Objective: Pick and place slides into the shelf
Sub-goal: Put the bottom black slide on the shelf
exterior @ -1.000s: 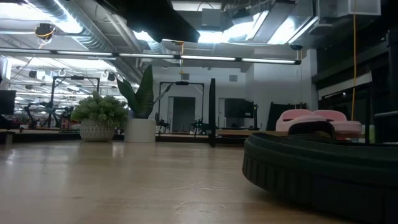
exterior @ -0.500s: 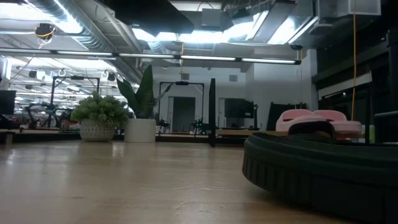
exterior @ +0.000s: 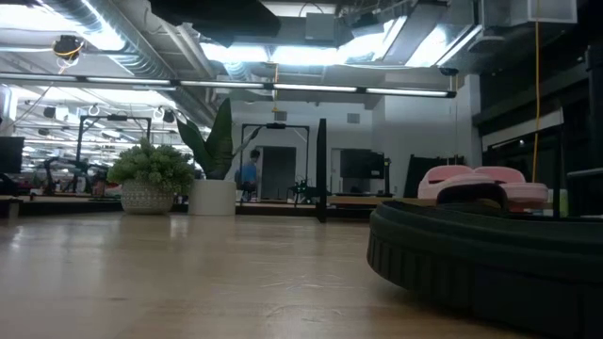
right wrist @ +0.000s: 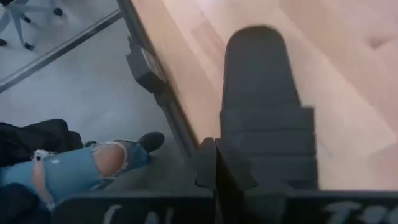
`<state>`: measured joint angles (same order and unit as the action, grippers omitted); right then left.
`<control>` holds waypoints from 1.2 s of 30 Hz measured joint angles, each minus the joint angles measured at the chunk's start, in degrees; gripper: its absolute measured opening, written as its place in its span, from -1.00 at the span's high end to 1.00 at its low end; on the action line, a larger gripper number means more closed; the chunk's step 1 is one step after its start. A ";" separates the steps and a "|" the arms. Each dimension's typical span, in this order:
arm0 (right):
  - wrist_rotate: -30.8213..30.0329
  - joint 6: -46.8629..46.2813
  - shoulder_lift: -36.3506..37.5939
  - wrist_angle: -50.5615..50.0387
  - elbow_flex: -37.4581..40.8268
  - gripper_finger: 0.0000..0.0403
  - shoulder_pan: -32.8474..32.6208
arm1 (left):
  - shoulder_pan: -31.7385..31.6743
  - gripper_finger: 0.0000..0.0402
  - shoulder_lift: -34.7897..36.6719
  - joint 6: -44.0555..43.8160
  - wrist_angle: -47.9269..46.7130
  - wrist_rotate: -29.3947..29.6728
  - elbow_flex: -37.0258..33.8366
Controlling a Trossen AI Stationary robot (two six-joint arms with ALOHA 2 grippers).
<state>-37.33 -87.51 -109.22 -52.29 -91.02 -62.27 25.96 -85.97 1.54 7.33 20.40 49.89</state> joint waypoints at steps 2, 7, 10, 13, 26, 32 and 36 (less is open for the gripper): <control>0.03 -2.46 -0.92 0.52 0.00 0.98 -0.69 | 0.13 1.00 0.00 -0.02 0.00 0.06 0.00; 0.03 -12.27 -4.01 1.61 0.00 0.97 -2.21 | 0.08 1.00 0.00 -0.02 0.00 0.09 0.00; -0.02 -19.38 -6.03 2.88 0.01 0.97 -2.88 | 0.06 1.00 0.00 -0.02 0.00 0.11 0.00; 0.03 -25.72 -7.63 3.58 0.02 0.97 -2.93 | 0.06 1.00 0.00 -0.02 0.02 0.13 0.00; -1.15 -35.57 -10.74 4.76 0.04 0.42 -2.81 | 0.06 1.00 0.00 -1.25 0.02 0.11 0.00; -1.10 -38.27 -10.74 4.53 0.06 0.05 -2.38 | 0.06 1.00 0.00 -1.36 0.02 0.11 0.00; -0.03 -38.23 -10.74 4.53 0.07 -0.14 -1.52 | 0.06 1.00 0.00 -1.36 0.02 0.11 0.00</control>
<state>-37.36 -125.75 -119.96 -47.76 -90.96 -63.79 26.02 -85.97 0.19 7.35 20.51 49.89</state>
